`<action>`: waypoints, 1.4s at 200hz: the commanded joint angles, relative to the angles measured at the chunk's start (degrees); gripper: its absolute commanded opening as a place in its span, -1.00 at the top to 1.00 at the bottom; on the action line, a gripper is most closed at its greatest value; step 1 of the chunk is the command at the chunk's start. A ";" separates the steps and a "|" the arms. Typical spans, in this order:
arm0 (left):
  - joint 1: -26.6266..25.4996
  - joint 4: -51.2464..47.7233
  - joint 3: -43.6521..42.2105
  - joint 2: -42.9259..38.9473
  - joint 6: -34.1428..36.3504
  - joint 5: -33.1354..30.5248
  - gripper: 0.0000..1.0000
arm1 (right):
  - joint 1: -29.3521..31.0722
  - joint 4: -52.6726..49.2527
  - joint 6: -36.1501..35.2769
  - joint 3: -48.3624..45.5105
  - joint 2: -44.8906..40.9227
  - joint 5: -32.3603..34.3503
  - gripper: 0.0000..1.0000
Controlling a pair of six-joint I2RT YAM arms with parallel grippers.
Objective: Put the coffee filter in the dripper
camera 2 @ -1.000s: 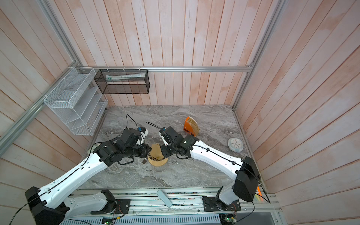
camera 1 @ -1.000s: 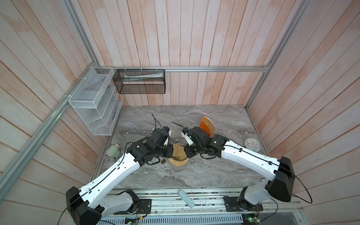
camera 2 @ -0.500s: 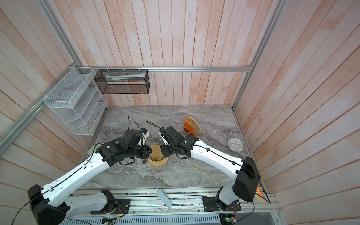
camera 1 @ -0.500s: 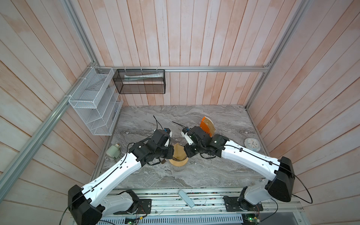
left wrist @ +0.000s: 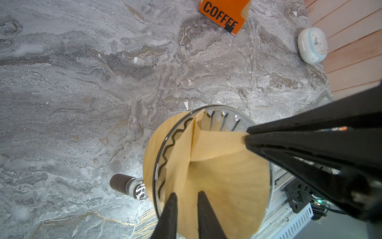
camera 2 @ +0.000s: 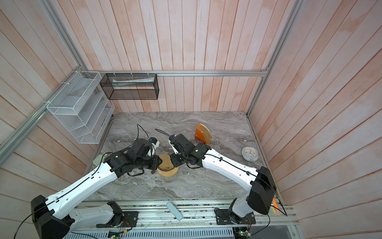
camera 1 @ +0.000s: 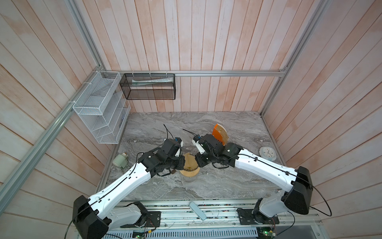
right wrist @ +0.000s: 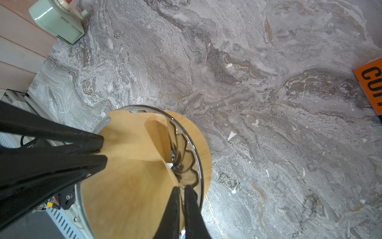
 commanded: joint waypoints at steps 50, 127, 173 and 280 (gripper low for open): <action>0.28 -0.99 0.92 -1.15 0.49 -1.30 0.58 | -0.01 -1.82 -0.07 2.22 -0.58 1.54 0.60; 0.28 -0.47 2.97 -2.50 0.34 -2.00 0.57 | -0.01 -1.59 0.60 2.69 -1.99 2.52 0.51; 0.28 -0.34 3.73 -3.10 0.18 -2.72 0.57 | -0.01 -1.28 0.85 3.00 -2.72 3.25 0.51; 0.28 -0.30 2.42 -3.44 0.16 -2.22 0.57 | -0.10 -0.43 1.30 2.56 -3.35 3.17 0.50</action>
